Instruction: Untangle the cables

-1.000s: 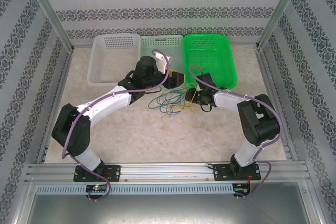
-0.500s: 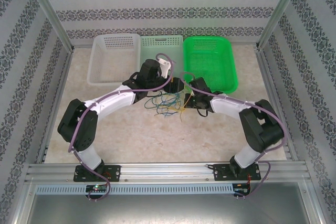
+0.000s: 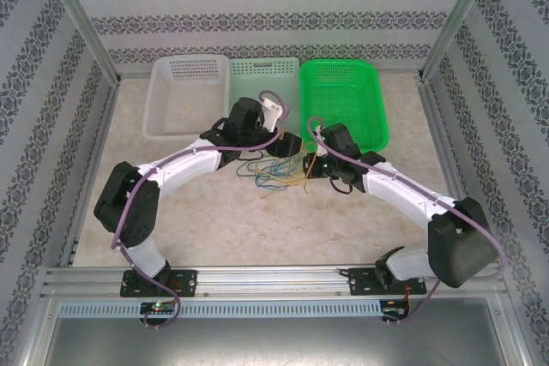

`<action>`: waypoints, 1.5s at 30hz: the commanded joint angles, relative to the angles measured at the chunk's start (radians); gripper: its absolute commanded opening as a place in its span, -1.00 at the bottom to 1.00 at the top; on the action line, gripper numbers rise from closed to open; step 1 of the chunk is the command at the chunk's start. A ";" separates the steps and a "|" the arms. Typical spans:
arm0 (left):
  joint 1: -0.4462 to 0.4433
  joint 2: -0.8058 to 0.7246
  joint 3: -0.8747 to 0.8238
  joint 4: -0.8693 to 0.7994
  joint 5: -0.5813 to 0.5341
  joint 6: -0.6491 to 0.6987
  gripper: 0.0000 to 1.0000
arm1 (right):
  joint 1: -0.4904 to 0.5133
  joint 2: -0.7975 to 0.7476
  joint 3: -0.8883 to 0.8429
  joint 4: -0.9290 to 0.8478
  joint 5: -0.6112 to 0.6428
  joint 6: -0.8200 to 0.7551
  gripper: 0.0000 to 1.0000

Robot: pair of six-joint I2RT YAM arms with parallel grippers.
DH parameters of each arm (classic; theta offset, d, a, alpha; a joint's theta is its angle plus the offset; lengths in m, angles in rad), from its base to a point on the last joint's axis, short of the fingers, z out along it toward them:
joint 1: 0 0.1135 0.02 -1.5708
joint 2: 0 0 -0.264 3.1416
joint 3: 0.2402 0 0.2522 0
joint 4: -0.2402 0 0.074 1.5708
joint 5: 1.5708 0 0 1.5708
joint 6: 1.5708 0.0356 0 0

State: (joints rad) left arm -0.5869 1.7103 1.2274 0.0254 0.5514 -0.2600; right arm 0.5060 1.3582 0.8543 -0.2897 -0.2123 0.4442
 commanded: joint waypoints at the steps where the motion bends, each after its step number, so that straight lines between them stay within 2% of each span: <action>1: 0.009 -0.012 0.046 -0.004 0.105 0.069 0.49 | -0.012 -0.026 0.042 -0.068 -0.107 -0.021 -1.00; 8: 0.008 0.034 0.112 -0.041 0.163 0.102 0.49 | -0.052 -0.102 0.099 -0.051 -0.212 -0.015 -1.00; 20: 0.008 0.058 0.116 -0.063 0.174 0.097 0.38 | -0.162 -0.191 0.140 -0.034 -0.357 0.037 -1.00; 24: 0.009 0.043 0.098 -0.023 0.146 0.062 0.40 | -0.174 -0.207 0.167 -0.015 -0.364 0.063 -1.00; 27: 0.007 0.010 0.067 0.023 0.084 0.028 0.46 | -0.177 -0.215 0.195 -0.029 -0.361 0.058 -1.00; 29: 0.009 -0.019 0.044 0.053 0.029 -0.003 0.64 | -0.179 -0.218 0.203 -0.040 -0.355 0.055 -1.00; 30: 0.007 -0.036 0.031 0.065 0.010 -0.011 0.66 | -0.179 -0.220 0.203 -0.039 -0.354 0.057 -1.00; 37: 0.010 -0.106 -0.013 0.077 -0.040 -0.027 0.73 | -0.176 -0.236 0.233 -0.023 -0.350 0.082 -1.00; 42: 0.010 -0.156 -0.076 0.162 -0.034 -0.065 0.78 | -0.151 -0.212 0.195 -0.031 -0.266 0.089 -1.00; 45: 0.010 -0.159 -0.077 0.146 -0.030 -0.068 0.70 | -0.105 -0.169 0.162 -0.035 -0.237 0.086 -1.00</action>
State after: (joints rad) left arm -0.5819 1.5703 1.1629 0.1211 0.5255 -0.3012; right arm 0.3626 1.1534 1.0458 -0.3393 -0.4942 0.5224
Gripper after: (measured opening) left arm 0.865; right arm 0.065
